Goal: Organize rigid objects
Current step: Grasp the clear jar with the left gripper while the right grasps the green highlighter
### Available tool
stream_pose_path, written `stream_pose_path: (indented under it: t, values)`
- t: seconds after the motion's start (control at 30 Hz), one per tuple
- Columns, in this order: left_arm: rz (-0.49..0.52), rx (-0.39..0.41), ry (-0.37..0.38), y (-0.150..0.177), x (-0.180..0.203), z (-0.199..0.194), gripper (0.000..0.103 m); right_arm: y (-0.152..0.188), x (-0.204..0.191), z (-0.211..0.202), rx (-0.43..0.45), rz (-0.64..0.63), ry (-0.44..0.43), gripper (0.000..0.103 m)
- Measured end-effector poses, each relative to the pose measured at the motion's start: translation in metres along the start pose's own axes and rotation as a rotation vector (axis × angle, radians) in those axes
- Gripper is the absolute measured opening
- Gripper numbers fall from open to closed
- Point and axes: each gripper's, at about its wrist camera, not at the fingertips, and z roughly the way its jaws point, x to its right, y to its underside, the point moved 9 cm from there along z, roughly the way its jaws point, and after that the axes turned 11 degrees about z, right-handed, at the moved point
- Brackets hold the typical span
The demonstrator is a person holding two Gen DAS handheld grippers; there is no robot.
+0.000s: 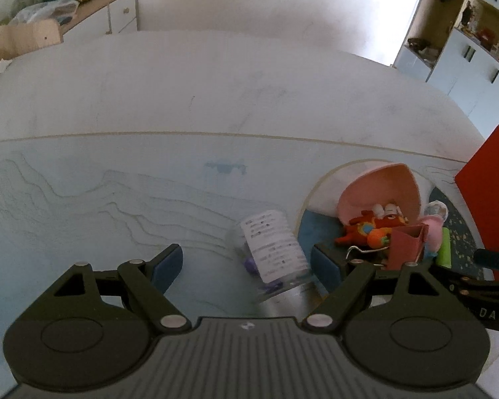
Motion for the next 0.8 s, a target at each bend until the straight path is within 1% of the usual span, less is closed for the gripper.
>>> stream_pose_path:
  t: [0.17,0.27,0.3,0.33,0.43,0.5,0.53,0.6,0.63,0.67,0.7,0.8]
  values:
    - [0.008,0.011,0.000,0.000,0.001,0.001,0.083,0.000,-0.004,0.000,0.007,0.010,-0.007,0.068]
    - [0.018,0.019,0.002,0.002,0.002,0.000,0.080,-0.001,-0.005,0.000,0.010,0.018,-0.014,0.064]
    - [0.021,0.022,0.006,0.003,0.002,0.000,0.077,-0.001,-0.005,-0.001,0.013,0.021,-0.015,0.059]
    - [0.024,0.024,0.011,0.003,0.003,0.000,0.075,-0.001,-0.005,-0.002,0.016,0.023,-0.015,0.058]
    - [0.023,0.031,0.025,0.004,0.002,-0.002,0.066,-0.001,-0.005,-0.004,0.025,0.029,-0.013,0.049]
    - [0.017,0.034,0.044,0.003,0.001,-0.001,0.056,-0.001,-0.003,-0.004,0.030,0.036,-0.007,0.041]
    - [0.011,0.034,0.056,0.004,0.001,-0.002,0.054,-0.001,-0.002,-0.005,0.033,0.040,-0.006,0.039]
    - [-0.002,0.033,0.076,0.006,0.000,-0.004,0.045,-0.002,0.000,-0.005,0.037,0.046,-0.003,0.026]
    - [-0.008,0.031,0.082,0.006,-0.001,-0.004,0.043,-0.002,0.002,-0.006,0.038,0.050,-0.002,0.023]
    - [-0.011,0.029,0.082,0.007,-0.001,-0.005,0.041,-0.002,0.003,-0.006,0.039,0.052,-0.001,0.017]
    - [-0.011,0.028,0.080,0.007,-0.002,-0.005,0.041,-0.002,0.004,-0.006,0.039,0.053,0.000,0.016]
    - [-0.011,0.025,0.085,0.008,0.000,-0.009,0.041,-0.002,0.006,-0.007,0.039,0.057,-0.001,0.015]
